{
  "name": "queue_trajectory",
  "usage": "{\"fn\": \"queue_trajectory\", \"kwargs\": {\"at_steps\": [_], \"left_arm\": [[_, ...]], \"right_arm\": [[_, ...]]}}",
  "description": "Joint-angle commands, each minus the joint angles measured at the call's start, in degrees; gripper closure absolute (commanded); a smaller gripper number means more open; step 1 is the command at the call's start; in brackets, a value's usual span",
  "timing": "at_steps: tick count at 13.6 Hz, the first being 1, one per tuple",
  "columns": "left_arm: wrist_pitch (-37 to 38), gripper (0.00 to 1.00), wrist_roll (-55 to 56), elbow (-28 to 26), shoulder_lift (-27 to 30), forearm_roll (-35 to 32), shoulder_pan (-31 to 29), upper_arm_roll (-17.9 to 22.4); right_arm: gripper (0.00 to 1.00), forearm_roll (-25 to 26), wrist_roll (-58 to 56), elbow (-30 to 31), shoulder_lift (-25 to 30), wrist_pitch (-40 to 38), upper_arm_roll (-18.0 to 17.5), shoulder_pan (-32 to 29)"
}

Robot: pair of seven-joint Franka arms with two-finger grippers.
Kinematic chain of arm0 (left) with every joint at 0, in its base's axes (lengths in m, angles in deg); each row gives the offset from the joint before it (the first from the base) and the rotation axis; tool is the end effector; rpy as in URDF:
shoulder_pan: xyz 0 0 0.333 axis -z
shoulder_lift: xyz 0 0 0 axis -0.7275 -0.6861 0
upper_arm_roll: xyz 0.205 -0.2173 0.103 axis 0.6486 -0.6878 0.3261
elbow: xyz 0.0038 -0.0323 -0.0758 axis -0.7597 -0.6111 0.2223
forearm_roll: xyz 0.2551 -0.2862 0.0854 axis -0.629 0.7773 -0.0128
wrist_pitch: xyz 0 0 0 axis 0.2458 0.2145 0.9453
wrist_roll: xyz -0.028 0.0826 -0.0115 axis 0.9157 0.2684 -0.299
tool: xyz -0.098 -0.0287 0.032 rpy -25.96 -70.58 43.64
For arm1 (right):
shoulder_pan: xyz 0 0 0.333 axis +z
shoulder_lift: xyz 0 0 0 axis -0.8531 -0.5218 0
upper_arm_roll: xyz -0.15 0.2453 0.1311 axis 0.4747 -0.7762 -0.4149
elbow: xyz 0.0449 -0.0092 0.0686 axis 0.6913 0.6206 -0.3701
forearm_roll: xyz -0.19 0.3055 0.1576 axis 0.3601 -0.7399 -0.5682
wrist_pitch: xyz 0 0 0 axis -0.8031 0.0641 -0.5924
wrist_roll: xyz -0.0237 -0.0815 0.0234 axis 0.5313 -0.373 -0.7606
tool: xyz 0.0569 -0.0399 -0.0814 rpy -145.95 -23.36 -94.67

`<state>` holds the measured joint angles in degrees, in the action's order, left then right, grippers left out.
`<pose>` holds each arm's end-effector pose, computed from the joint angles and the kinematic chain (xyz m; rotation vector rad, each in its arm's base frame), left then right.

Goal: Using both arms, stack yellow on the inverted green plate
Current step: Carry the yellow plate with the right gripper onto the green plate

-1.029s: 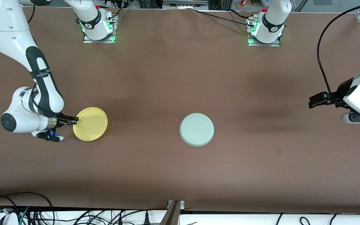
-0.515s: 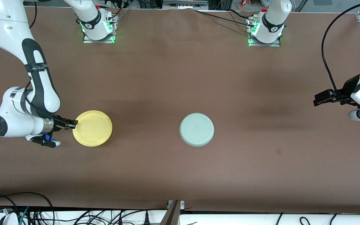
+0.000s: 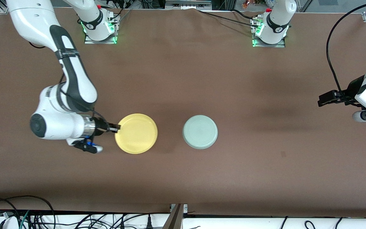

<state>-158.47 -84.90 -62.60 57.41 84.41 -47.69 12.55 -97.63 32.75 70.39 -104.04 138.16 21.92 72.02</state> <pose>0.6220 -0.0003 0.5554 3.1249 0.1143 -0.1416 0.6787 0.2126 0.2954 -2.7429 0.3664 0.3546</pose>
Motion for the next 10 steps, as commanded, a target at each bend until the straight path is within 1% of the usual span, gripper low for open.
{"fn": "queue_trajectory", "kwargs": {"at_steps": [1, 2, 3, 4, 7, 9, 10], "left_arm": [[0.0, 0.0, -1.2, -1.0, 1.0, 1.9, -0.5, 0.0], [0.0, 0.0, -1.2, -1.0, 1.0, 1.9, -0.5, 0.0], [0.0, 0.0, -1.2, -1.0, 1.0, 1.9, -0.5, 0.0], [0.0, 0.0, -1.2, -0.9, 0.9, 1.9, -0.5, 0.0], [0.0, 0.0, -1.2, -0.9, 0.9, 1.9, -0.5, 0.0], [0.1, 0.0, -1.2, -1.0, 0.9, 1.9, -0.5, 0.0], [0.1, 0.0, -1.2, -1.0, 0.9, 1.9, -0.5, 0.0]], "right_arm": [[1.0, -2.9, 7.7, -1.9, -2.6, 5.7, 0.0, 5.5], [1.0, -3.0, 8.1, -2.1, -3.2, 10.5, -0.2, 8.0], [1.0, -2.9, 9.0, -2.6, -4.3, 13.7, -0.2, 11.3], [1.0, -2.9, 10.3, -2.9, -5.6, 14.8, -0.1, 13.5], [1.0, -3.0, 16.7, -8.5, -9.9, 15.4, -0.2, 18.1], [1.0, -3.0, 20.6, -13.0, -13.2, 15.4, -0.2, 19.7], [1.0, -3.0, 20.8, -13.8, -14.4, 15.8, -0.2, 19.9]]}}
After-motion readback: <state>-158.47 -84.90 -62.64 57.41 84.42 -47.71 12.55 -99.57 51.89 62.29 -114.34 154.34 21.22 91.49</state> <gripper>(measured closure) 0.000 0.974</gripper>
